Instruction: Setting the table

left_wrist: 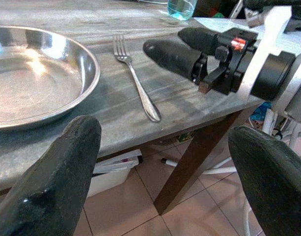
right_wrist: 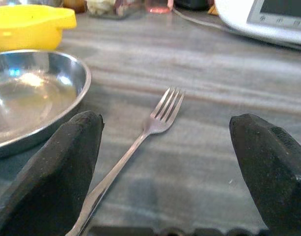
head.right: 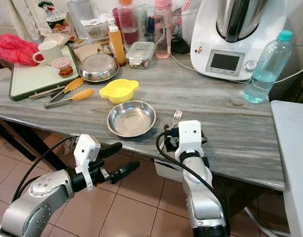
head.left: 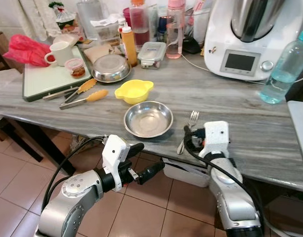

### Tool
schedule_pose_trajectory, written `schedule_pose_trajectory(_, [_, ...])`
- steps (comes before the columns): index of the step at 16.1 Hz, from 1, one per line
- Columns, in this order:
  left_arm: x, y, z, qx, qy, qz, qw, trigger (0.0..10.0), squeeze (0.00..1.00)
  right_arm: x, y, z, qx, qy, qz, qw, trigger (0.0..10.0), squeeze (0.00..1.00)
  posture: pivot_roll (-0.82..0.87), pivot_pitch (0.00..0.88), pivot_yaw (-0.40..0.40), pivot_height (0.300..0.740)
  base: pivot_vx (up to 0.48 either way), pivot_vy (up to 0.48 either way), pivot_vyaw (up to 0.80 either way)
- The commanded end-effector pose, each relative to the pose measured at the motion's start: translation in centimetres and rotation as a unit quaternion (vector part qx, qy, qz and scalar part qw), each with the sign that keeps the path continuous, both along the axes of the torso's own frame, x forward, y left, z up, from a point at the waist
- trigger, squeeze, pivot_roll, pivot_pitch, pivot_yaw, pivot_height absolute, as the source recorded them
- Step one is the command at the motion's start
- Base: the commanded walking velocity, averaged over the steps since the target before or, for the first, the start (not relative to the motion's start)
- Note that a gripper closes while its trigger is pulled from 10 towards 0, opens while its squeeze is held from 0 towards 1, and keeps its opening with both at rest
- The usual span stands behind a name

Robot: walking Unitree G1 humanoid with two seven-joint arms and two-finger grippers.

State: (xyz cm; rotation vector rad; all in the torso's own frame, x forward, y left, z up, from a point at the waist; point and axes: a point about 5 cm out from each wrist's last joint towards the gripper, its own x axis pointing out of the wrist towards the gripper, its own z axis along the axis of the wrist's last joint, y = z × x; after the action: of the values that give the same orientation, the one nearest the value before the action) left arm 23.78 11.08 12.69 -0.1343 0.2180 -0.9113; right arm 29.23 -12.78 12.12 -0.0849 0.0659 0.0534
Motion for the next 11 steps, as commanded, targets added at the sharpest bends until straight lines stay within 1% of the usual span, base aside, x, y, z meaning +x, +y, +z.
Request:
schedule_pose_trajectory(1, [0.0,0.1,0.4,0.006,-0.006,0.001,1.0,10.0,0.0,-0.3,-0.1,0.3,0.002,-0.009,-0.005,1.0,10.0,1.0,-0.09,0.049,0.084,0.74,0.0,0.0,0.0])
schedule_pose_trajectory(3, [0.0,0.2,0.4,0.006,-0.006,0.001,1.0,10.0,0.0,-0.4,-0.3,0.3,0.0,-0.009,-0.008,1.0,10.0,1.0,-0.09,0.049,0.084,0.74,0.0,0.0,0.0])
schedule_pose_trajectory(4, [0.0,0.2,0.4,0.006,-0.005,0.002,1.0,10.0,0.0,-0.6,-0.6,0.2,-0.014,-0.004,-0.017,1.0,10.0,1.0,-0.08,0.05,0.082,0.74,0.0,0.0,0.0])
schedule_pose_trajectory(5, [0.0,0.2,0.4,0.007,-0.005,0.003,1.0,10.0,0.0,-1.1,-1.2,0.0,-0.033,0.003,-0.033,0.999,10.0,1.0,-0.08,0.051,0.081,0.74,0.0,0.0,0.0])
schedule_pose_trajectory(6, [0.0,0.4,0.2,0.008,-0.003,0.006,1.0,10.0,0.0,-2.2,-2.4,-0.4,-0.057,0.019,-0.064,0.996,10.0,1.0,-0.08,0.051,0.081,0.74,0.0,0.0,0.0])
schedule_pose_trajectory(8, [0.0,0.5,0.0,0.01,-0.001,0.007,1.0,10.0,0.0,-3.0,-3.3,-0.6,-0.062,0.018,-0.084,0.994,10.0,1.0,-0.09,0.051,0.083,0.74,0.0,0.0,0.0])
schedule_pose_trajectory(10, [0.3,0.7,-0.4,0.014,-0.002,0.009,1.0,10.0,0.0,-3.8,-4.5,-0.4,-0.086,-0.002,-0.108,0.99,10.0,1.0,-0.09,0.052,0.087,0.74,0.0,0.0,0.0])
schedule_pose_trajectory(11, [0.9,1.2,-0.5,0.006,-0.005,0.026,1.0,10.0,0.0,-4.8,-5.9,0.8,-0.115,-0.048,-0.131,0.984,10.0,1.0,-0.1,0.051,0.085,0.74,0.0,0.0,0.0])
